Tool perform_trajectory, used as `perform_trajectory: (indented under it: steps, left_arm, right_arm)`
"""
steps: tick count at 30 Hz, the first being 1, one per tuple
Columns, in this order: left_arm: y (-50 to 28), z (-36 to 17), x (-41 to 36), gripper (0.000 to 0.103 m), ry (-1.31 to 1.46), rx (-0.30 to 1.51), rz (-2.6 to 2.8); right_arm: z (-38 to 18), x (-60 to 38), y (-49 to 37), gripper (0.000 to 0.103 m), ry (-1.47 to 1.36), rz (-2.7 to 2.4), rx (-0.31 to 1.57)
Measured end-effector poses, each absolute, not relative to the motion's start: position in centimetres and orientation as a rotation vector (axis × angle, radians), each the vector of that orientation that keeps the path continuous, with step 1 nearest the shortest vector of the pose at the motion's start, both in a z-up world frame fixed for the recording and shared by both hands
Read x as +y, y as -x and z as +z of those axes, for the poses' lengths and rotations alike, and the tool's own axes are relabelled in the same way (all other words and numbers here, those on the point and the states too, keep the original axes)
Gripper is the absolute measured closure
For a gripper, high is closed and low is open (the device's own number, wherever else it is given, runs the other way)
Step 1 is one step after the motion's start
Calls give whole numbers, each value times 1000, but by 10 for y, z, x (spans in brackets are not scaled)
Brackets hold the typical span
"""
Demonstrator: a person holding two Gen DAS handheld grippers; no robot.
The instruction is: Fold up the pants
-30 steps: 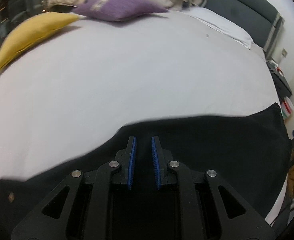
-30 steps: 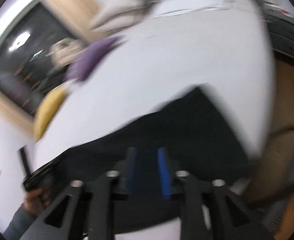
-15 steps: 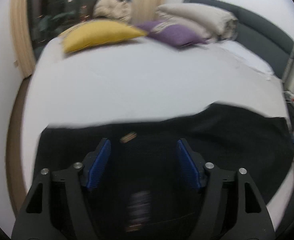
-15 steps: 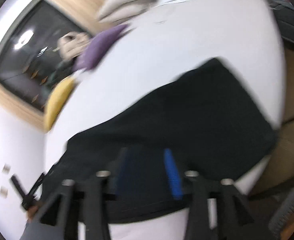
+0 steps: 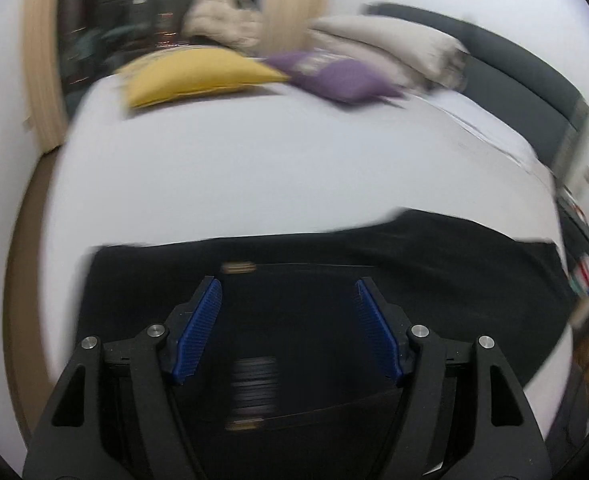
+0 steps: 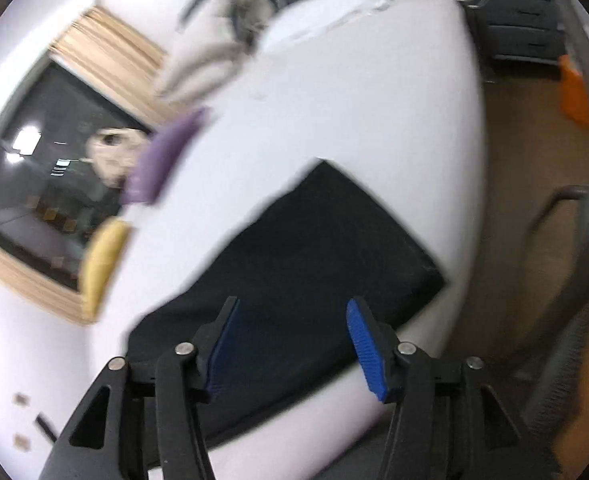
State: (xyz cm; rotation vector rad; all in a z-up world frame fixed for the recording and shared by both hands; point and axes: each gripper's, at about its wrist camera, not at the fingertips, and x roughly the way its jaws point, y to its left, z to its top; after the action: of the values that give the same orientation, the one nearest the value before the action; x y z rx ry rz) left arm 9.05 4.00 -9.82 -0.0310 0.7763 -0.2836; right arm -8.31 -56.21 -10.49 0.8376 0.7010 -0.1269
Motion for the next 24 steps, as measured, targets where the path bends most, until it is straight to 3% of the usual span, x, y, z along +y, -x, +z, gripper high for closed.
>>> perform_trajectory:
  steps: [4,6,7,8,9,13,24]
  left_arm:
    - [-91,-118,-16,35,-53,852,-354]
    - [-92,-154,-45,34,-145,960,-343]
    - [-93,-164,-47,34,-172,976,-334]
    - [-90,-166,-47,34,-174,955,-339]
    - [-88,-164,-45,34,-170,949,-322]
    - [-80,-146,-42,34,-147,940,-272]
    - [-61,-141,-64,34,-101,959,-372]
  right_arm:
    - [-137,-545,62,43,-863,-49,763]
    - [-160,-564,50,44,-875,-116,829]
    - [-166,-571,55,59,-881,-148,831]
    - [-168,-581,63,65,-885,-183,820]
    - [-164,-584,73,65,-867,-246,819]
    - [-138,-599,116,44,-826,-386,749]
    - [-207,-612,154,41,-1174,-376,671]
